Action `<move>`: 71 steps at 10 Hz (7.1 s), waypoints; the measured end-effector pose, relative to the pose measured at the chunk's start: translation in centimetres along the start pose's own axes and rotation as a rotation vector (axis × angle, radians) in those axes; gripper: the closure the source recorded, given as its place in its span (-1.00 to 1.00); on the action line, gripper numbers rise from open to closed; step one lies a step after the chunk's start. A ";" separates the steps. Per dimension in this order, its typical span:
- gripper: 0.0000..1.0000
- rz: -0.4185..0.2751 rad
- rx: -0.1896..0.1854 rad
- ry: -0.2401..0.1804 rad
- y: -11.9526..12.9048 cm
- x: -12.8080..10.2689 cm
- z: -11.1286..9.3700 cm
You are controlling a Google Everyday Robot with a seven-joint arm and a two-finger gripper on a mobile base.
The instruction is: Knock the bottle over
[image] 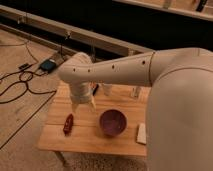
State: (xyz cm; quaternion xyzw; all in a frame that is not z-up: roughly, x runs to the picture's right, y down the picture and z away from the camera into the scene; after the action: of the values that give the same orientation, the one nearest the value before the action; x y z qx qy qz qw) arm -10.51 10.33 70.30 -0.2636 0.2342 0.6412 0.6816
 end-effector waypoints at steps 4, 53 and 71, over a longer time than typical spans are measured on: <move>-0.30 0.000 0.000 0.000 0.0 0.0 0.0; -0.30 0.169 0.053 -0.113 -24.3 -16.6 -1.4; -0.30 0.254 0.087 -0.113 -31.8 -22.1 -1.2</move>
State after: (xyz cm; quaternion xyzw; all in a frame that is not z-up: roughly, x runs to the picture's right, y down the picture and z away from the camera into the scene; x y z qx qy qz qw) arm 19.69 -8.26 85.82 -0.1653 0.2544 0.7253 0.6180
